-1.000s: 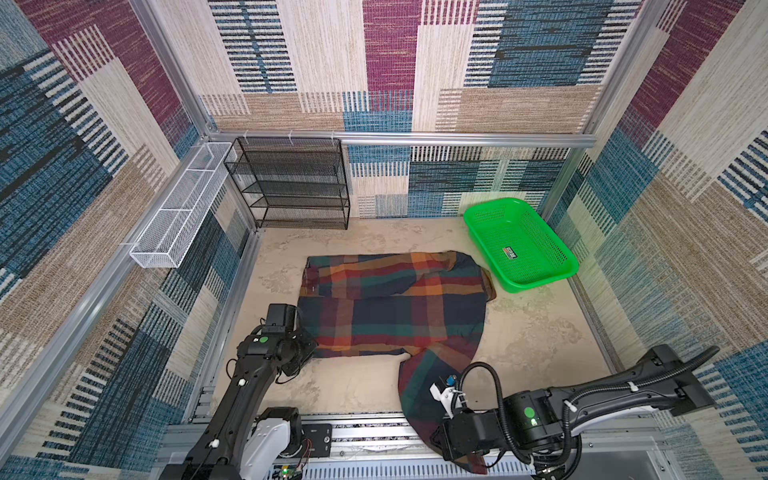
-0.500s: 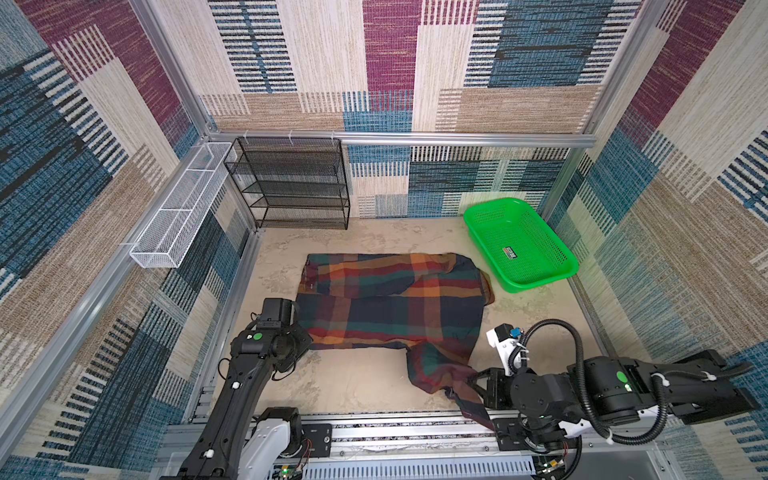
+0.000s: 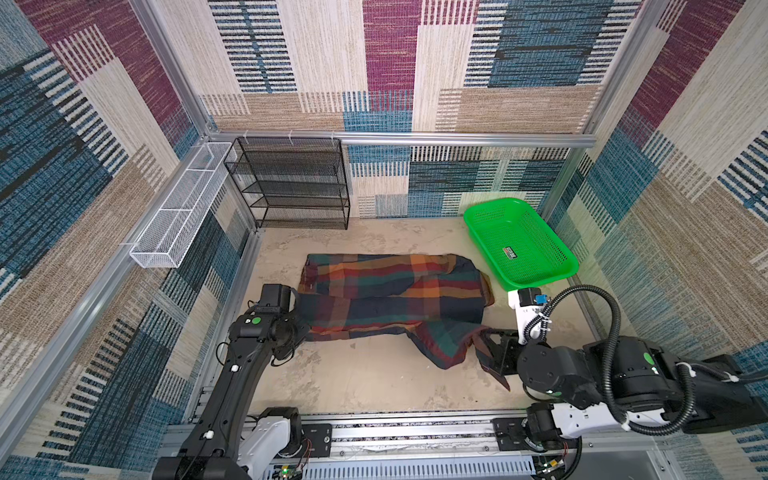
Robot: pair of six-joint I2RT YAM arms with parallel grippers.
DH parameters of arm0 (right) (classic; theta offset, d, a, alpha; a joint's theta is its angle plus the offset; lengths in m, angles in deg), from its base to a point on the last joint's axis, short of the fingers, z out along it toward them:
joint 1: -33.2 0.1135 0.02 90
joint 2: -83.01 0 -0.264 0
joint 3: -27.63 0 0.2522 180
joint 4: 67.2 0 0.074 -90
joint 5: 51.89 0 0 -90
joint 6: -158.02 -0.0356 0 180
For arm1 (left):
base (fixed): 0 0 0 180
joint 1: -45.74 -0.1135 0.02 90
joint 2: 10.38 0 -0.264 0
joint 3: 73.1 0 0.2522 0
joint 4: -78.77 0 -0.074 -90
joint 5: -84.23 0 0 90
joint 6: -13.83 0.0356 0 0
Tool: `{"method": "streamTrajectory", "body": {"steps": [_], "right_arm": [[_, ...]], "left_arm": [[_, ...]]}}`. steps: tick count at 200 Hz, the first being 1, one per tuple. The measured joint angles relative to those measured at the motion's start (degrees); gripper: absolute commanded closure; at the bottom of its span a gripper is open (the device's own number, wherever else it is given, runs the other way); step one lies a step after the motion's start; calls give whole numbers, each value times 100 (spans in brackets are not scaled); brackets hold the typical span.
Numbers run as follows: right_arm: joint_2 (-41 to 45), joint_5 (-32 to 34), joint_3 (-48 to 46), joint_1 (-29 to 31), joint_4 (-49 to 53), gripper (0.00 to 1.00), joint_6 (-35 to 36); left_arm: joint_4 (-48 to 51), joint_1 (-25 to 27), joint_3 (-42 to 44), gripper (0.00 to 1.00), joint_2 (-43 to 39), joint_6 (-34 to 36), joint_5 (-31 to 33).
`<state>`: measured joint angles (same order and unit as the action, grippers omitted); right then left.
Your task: Fold and stack the long sleeve shirts
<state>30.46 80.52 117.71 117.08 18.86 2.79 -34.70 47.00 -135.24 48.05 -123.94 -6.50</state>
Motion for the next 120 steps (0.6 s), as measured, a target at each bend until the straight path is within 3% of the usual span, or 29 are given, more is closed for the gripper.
{"method": "streamTrajectory", "body": {"steps": [19, 67, 120], "right_arm": [[-437, -356, 24, -992, -516, 100, 911], [-831, -1434, 175, -2660, -1703, 100, 2688], [-1325, -2653, 289, -4319, -2448, 100, 3884]], "left_arm": [[17, -2, -245, 100, 192, 0, 50], [118, -24, -697, 100, 601, 52, 190], [216, -85, -1143, 100, 1416, 149, 356]]}}
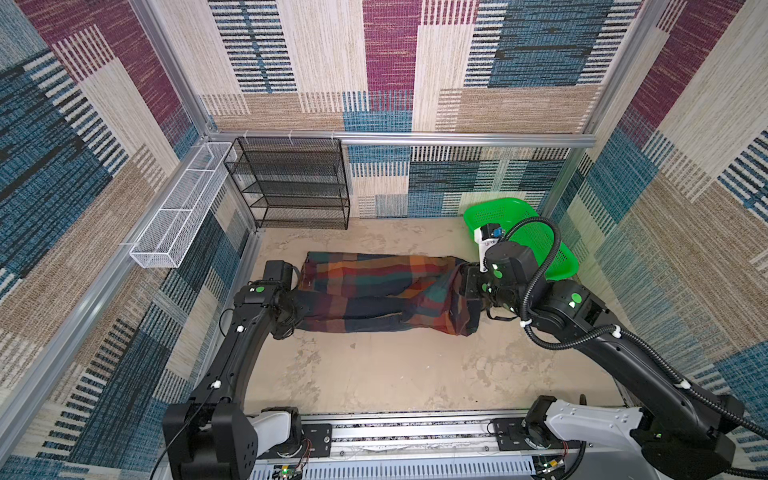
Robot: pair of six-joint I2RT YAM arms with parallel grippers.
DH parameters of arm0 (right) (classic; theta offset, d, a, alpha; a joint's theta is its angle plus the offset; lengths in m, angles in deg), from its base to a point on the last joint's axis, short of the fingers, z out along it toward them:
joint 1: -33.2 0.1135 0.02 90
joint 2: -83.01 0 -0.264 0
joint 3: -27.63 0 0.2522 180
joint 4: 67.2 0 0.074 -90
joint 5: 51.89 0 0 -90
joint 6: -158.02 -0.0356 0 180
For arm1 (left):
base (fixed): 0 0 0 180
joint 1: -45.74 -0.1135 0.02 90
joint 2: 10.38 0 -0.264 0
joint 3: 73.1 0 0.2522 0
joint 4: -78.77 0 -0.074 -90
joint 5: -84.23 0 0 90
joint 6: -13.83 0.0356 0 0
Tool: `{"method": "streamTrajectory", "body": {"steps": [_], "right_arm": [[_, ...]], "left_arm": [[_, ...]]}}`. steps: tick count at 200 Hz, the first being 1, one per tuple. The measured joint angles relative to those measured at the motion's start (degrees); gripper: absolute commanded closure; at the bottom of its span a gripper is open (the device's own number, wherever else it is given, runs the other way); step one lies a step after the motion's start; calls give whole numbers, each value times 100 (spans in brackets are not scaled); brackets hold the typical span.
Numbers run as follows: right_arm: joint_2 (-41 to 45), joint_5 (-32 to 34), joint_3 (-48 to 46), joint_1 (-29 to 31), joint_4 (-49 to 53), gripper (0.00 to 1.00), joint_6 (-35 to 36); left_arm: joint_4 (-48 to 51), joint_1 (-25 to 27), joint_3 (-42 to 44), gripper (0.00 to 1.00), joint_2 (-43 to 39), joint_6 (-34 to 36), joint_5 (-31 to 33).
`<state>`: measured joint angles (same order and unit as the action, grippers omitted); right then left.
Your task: Fold and stack the long sleeve shirts
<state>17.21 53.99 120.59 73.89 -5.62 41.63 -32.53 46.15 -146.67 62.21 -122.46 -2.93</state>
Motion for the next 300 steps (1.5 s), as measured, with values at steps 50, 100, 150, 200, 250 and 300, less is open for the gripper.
{"method": "streamTrajectory", "body": {"steps": [50, 100, 150, 200, 250, 300], "right_arm": [[-387, -879, -221, -1123, -422, 100, 573], [-866, -1209, -323, -1602, -730, 100, 807], [-1279, -1211, -323, -1884, -861, 100, 863], [-1521, -822, -455, -1941, -1106, 100, 859], [-1725, -577, -636, -2057, -1298, 100, 839], [-2017, -487, -682, -2151, -1499, 100, 841]], "left_arm": [[61, -37, -531, 100, 973, 131, -4], [101, -48, -1123, 100, 1742, 341, -2], [127, -52, -1875, 100, 2625, 605, -4], [144, -55, -2326, 100, 3230, 774, 11], [162, -55, -2629, 100, 3652, 911, 138], [164, -52, -2892, 86, 4022, 1097, 166]]}}
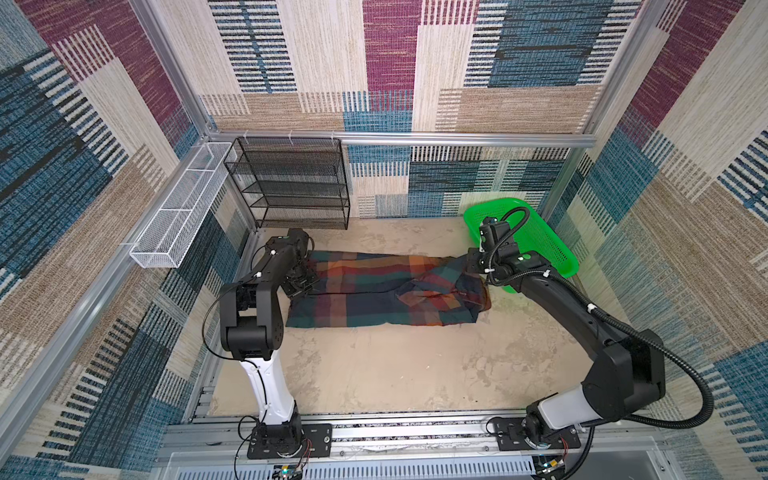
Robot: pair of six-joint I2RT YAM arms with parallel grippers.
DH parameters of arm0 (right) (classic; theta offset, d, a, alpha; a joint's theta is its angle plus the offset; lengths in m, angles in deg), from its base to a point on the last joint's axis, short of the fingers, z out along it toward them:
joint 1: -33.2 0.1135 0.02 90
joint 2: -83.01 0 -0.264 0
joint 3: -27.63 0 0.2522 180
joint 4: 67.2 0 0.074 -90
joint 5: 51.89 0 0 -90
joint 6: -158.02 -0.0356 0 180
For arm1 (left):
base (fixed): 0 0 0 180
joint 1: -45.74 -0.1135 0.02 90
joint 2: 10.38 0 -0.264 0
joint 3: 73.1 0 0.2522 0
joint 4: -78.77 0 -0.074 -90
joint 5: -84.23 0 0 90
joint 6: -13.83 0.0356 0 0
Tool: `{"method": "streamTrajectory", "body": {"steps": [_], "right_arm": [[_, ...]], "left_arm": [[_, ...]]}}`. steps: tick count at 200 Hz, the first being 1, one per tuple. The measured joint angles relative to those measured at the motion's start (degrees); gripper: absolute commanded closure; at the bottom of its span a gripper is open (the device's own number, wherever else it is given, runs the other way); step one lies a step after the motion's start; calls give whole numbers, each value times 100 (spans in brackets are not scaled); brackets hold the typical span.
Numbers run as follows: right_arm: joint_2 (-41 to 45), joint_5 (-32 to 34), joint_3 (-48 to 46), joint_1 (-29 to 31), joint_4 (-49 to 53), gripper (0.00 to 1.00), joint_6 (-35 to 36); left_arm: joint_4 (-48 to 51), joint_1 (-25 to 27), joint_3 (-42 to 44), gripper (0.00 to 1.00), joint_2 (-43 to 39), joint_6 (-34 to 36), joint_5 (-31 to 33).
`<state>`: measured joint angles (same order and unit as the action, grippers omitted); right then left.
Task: Fold and stack the long sleeve shirts
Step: 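Lay the folded edge down and reposition both grippers along the shirt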
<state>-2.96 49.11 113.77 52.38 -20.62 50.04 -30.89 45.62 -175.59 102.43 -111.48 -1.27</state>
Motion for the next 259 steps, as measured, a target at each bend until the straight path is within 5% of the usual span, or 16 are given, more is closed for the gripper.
{"method": "streamTrajectory", "body": {"steps": [50, 92, 108, 155, 189, 259], "right_arm": [[-352, -79, 35, -2, -63, 100, -2], [-483, 52, 85, -2, -26, 56, -109], [-210, 107, 55, 0, -20, 48, -232], [511, -225, -162, 498, -343, 45, -557], [769, -1154, -1311, 1012, -789, 46, -1029], [160, -1729, -2918, 1016, -1742, 48, -1902]], "left_arm": [[11, 0, -280, 65, 90, 103, -20], [-2, -2, -234, 62, -597, 140, -98], [-42, 2, 17, 62, -951, 136, -227], [-363, 98, 920, 62, -1281, 44, -787], [-623, 125, 1340, 63, -1093, -9, -933], [-835, 109, 1438, 64, -424, -11, -907]]}}
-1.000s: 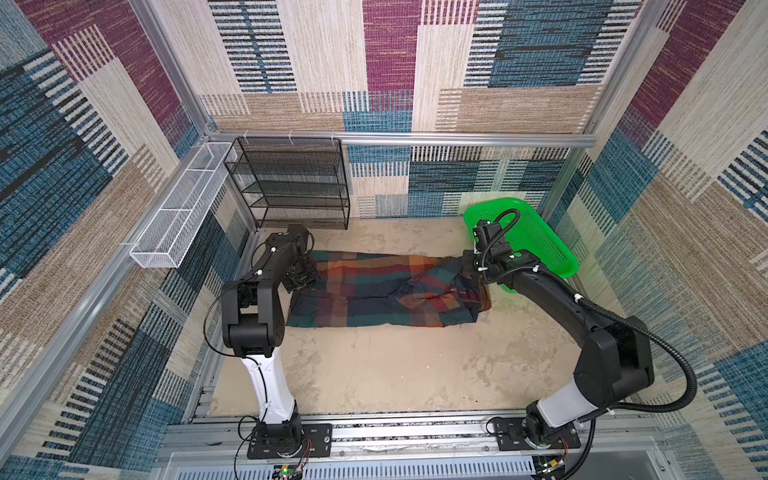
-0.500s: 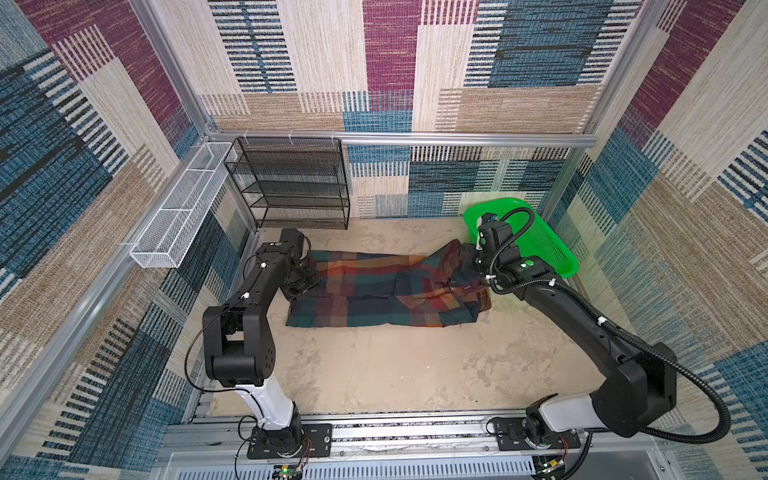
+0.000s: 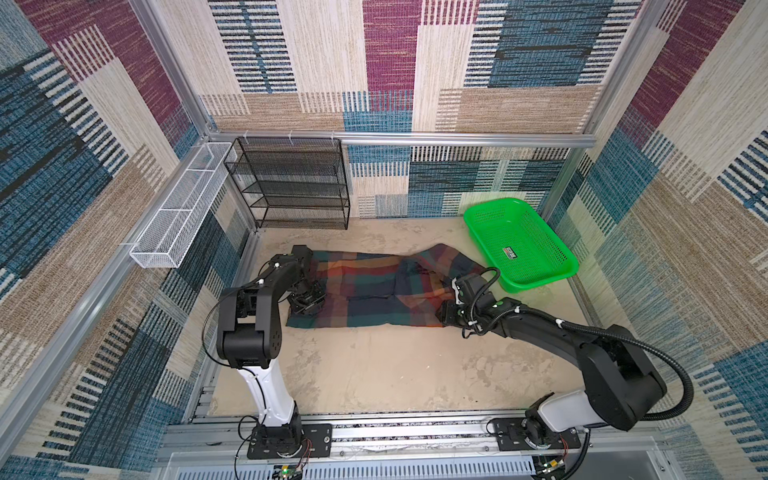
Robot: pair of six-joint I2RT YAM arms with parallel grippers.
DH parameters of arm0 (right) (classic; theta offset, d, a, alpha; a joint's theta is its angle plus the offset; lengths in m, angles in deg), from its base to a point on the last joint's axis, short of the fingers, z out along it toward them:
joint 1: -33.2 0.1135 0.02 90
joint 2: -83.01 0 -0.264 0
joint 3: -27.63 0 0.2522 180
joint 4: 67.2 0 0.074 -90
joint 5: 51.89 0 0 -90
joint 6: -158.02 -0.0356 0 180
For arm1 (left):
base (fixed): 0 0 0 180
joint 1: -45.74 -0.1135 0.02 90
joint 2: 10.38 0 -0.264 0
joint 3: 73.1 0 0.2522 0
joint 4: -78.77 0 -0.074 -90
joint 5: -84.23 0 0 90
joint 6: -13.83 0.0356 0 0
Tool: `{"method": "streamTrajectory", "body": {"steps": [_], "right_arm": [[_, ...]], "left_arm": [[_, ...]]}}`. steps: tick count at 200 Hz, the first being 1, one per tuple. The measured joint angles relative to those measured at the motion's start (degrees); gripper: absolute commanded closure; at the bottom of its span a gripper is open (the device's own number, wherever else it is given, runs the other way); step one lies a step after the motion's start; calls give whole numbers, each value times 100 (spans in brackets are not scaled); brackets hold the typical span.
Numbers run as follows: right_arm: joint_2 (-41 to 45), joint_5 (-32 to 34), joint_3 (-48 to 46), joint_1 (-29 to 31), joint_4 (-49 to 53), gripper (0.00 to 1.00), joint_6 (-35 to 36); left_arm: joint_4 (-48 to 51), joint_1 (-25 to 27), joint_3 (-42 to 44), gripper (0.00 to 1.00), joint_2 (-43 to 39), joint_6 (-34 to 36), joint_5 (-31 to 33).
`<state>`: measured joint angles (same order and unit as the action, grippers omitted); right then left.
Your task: Fold and stack the long sleeve shirts
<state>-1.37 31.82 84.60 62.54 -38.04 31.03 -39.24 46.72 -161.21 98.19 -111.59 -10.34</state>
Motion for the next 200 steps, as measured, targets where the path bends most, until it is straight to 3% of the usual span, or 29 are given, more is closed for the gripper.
{"method": "streamTrajectory", "body": {"steps": [63, 100, 130, 177, 200], "right_arm": [[101, -13, -859, -570, -951, 47, -299], [1073, 107, -498, -616, 98, 45, -295], [1700, 262, 188, -616, 282, 42, -170], [573, -697, 407, -603, 17, 42, -44], [111, -841, 409, -605, -247, 42, -44]], "left_arm": [[-39, -122, 116, 64, 61, 26, 11], [87, -162, 28, 60, -262, 46, -4], [63, -155, -238, 59, -721, 70, -44], [22, -160, -55, 59, -557, 122, -175], [-9, -188, 22, 59, -337, 149, -201]]}}
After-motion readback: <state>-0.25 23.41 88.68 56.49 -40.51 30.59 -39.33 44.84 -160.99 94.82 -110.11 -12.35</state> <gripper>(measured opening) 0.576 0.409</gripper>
